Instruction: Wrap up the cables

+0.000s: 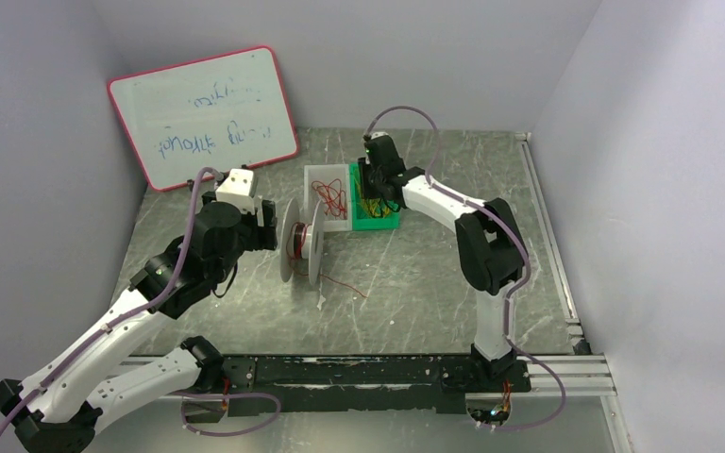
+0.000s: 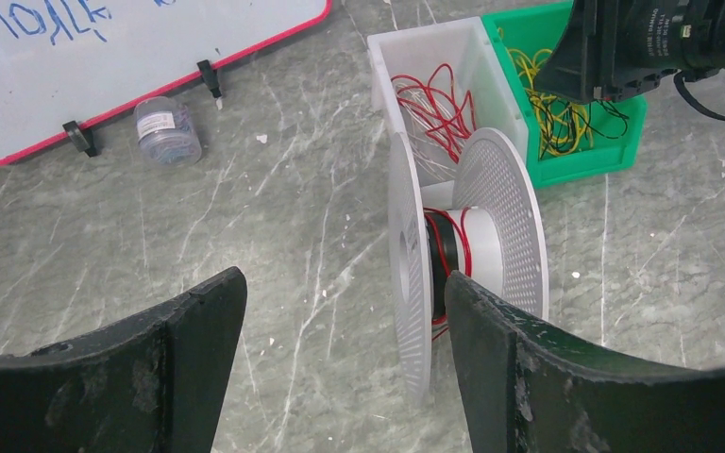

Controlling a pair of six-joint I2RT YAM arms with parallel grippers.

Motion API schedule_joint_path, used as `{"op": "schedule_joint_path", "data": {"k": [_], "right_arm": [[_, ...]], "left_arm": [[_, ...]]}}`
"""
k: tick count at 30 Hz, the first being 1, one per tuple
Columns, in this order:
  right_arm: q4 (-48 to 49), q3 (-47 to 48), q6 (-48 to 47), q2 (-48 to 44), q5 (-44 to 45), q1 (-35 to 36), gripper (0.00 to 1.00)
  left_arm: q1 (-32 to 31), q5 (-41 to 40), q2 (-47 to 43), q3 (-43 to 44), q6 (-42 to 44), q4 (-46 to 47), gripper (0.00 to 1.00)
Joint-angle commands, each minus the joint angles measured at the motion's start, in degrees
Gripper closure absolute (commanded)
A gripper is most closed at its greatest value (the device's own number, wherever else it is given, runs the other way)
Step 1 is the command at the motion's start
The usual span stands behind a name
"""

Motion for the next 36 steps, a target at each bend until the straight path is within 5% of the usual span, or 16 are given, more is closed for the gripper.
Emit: {"op": "schedule_joint_path", "data": {"k": [1, 23, 36], "right_arm": [[1.54, 2.54, -1.73, 2.35, -0.80, -0.31, 0.68], [3.76, 8.48, -1.61, 10.25, -1.73, -0.31, 0.66], [7.42, 6.25, -1.77, 8.25, -0.84, -0.31, 0.91]], "left_arm": [[0.23, -0.21, -0.51, -0.26, 0.65, 1.95, 0.19], [0.30, -0.26, -0.77, -0.46, 0.64, 1.99, 0.19], [0.26, -0.41, -0.70, -0.47, 0.63, 1.92, 0.18]]}}
